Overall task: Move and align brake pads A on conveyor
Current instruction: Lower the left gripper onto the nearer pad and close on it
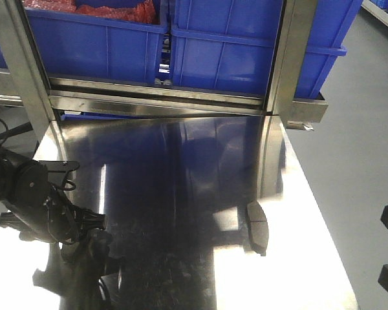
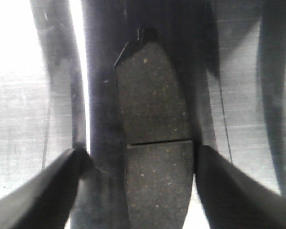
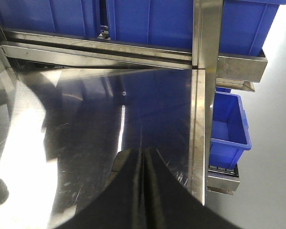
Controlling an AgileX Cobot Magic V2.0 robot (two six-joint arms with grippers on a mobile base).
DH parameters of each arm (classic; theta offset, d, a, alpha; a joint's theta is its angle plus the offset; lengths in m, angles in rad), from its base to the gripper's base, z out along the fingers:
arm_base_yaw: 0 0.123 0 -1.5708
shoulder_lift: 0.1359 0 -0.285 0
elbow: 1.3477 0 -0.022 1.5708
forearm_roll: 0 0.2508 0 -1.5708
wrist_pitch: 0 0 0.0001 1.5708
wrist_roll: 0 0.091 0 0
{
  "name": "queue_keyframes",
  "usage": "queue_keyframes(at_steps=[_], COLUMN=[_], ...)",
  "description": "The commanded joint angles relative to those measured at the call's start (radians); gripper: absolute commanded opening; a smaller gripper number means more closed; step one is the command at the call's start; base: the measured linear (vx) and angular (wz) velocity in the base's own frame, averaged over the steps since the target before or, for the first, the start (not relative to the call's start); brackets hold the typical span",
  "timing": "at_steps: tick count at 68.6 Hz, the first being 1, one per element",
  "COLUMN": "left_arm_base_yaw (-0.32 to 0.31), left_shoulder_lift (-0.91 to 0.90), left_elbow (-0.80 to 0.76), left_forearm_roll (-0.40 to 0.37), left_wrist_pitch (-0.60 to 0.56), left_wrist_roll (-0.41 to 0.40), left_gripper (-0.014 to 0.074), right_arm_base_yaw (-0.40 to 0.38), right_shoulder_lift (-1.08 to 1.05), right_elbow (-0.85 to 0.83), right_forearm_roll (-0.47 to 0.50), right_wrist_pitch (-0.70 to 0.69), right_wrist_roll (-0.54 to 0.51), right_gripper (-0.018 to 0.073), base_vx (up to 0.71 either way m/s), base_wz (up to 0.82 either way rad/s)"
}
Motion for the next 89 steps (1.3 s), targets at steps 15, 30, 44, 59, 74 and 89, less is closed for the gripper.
queue_keyframes(at_steps=[15, 30, 44, 59, 74, 89], left_arm_base_yaw=[0.0, -0.002, -0.002, -0.002, -0.002, -0.002], left_shoulder_lift=[-0.036, -0.065, -0.164, -0.34, -0.592, -0.81], left_elbow=[-0.027, -0.025, -0.011, 0.114, 0.276, 0.353], left_forearm_roll=[-0.005, -0.004, -0.004, -0.004, -0.004, -0.004], left_wrist_pitch=[-0.032, -0.071, -0.1, -0.169, -0.199, -0.164], left_wrist_roll=[0.0, 0.027, 0.043, 0.052, 0.053, 0.053], left_gripper=[0.0155, 0.0071, 0.0074, 0.0076, 0.0076, 0.0076], right_arm_base_yaw=[-0.002, -0.002, -0.002, -0.002, -0.002, -0.002], right_shoulder_lift=[0.002, 0.002, 0.002, 0.002, 0.002, 0.002], right_elbow=[-0.028, -0.028, -0.028, -0.028, -0.028, -0.028], right_forearm_roll=[-0.002, -0.002, -0.002, -0.002, -0.002, -0.002], right_wrist_pitch=[-0.067, -0.068, -0.068, -0.068, -0.068, -0.068], right_wrist_roll=[-0.01, -0.01, -0.01, -0.01, -0.01, -0.01], right_gripper=[-0.001, -0.001, -0.001, -0.001, -0.001, -0.001], base_vx=[0.0, 0.0, 0.0, 0.0, 0.0, 0.0], base_wz=[0.0, 0.0, 0.0, 0.0, 0.0, 0.0])
